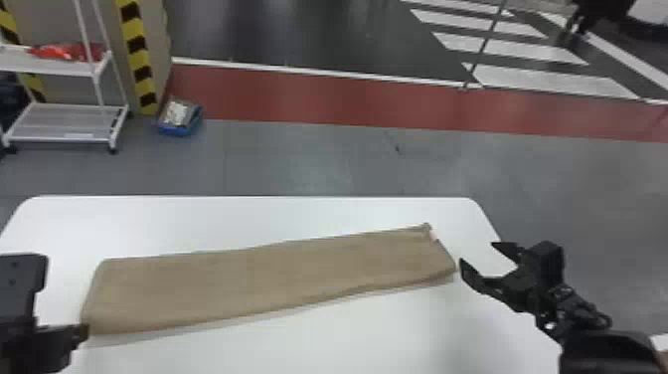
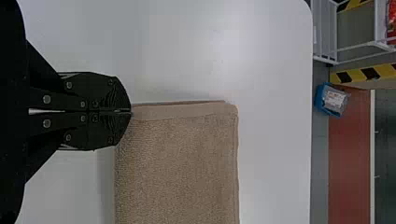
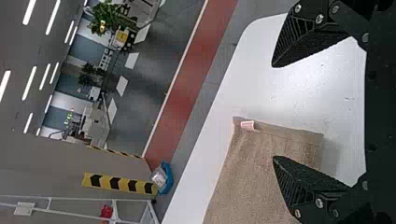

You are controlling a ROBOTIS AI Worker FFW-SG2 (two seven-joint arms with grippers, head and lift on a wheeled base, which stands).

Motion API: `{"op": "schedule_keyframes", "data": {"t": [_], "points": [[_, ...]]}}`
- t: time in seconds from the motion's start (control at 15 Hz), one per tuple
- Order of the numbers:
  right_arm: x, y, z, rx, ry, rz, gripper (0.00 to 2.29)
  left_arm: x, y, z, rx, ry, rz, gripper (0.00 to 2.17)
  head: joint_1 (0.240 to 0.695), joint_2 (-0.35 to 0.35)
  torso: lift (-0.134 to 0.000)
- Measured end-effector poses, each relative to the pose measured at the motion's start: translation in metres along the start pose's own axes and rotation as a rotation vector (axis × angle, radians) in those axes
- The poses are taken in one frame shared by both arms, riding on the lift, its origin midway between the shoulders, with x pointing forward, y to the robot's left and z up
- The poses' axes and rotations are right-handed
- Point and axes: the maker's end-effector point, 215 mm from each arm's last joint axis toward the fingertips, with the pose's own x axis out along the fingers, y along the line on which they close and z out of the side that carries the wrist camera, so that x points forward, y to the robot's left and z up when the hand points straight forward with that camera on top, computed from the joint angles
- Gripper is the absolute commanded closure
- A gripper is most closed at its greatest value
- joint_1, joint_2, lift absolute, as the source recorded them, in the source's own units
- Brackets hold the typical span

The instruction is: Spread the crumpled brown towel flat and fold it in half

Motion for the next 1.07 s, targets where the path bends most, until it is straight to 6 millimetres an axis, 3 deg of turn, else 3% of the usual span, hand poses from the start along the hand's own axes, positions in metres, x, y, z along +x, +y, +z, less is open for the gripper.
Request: {"op": "schedule_keyframes", "data": {"t": [0.4, 0.47, 0.53, 0.6, 0.93, 1.07], "points": [[-0.005, -0.011, -0.002, -0.009, 0.015, -0.008, 0.20, 0.008, -0.015, 0.035, 0.001, -0.119, -0.002, 1.27, 0.695, -0.219, 0.000], [-0.005, -0.012, -0.002, -0.009, 0.018, -0.008, 0.19, 0.008, -0.015, 0.037, 0.004, -0.124, 0.002, 1.09, 0.695, -0.221, 0.000], [-0.005, -0.012, -0.002, -0.007, 0.022, -0.008, 0.17, 0.008, -0.014, 0.037, 0.008, -0.125, 0.013, 0.52, 0.695, -0.221, 0.000], [-0.005, -0.014, -0.003, -0.004, 0.026, -0.010, 0.17, 0.007, -0.012, 0.035, 0.013, -0.125, 0.028, 0.19, 0.695, -0.220, 0.000], [-0.004, -0.011, -0.018, 0.031, 0.079, -0.006, 0.18, 0.003, -0.008, 0.032, 0.018, -0.138, 0.035, 0.15, 0.695, -0.221, 0.000], [0.004, -0.006, -0.042, 0.122, 0.167, -0.015, 0.19, 0.003, -0.010, 0.035, 0.020, -0.149, 0.033, 0.15, 0.695, -0.226, 0.000]]}}
